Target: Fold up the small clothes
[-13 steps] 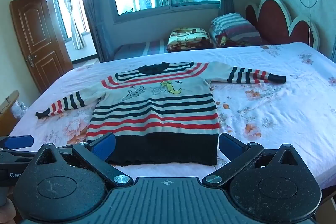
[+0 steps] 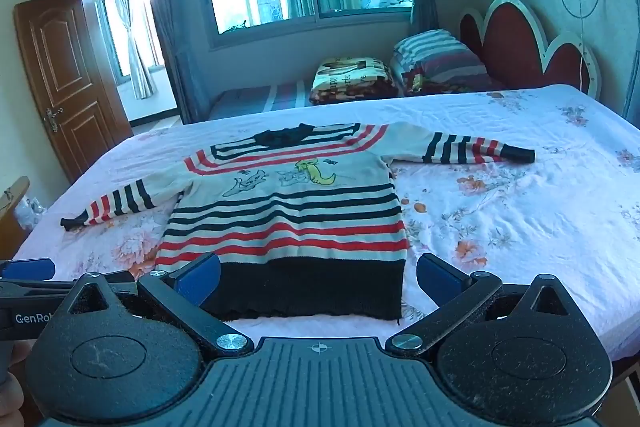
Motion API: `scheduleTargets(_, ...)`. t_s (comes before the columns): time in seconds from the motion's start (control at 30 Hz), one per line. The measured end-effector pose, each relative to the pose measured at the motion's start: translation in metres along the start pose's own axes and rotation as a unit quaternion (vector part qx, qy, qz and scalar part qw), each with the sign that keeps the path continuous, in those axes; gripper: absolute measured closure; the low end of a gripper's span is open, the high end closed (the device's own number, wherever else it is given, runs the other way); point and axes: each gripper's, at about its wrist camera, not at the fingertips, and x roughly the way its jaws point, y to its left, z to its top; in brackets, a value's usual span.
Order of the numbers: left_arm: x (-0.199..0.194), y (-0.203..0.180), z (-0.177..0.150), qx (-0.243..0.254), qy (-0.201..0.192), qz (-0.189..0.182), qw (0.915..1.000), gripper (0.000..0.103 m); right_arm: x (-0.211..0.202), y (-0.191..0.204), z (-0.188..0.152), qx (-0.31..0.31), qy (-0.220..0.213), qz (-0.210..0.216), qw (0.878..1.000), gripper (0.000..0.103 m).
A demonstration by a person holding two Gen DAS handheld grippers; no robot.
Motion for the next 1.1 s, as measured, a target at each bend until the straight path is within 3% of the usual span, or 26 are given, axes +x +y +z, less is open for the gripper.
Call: scheduleTargets(1.1, 0.011, 0.015, 0.003, -0.028, 0.006, 0.013, 0.9995, 0.001, 0.013, 0.003, 0.004, -0.008, 0.005, -0.006, 1.0, 0.0)
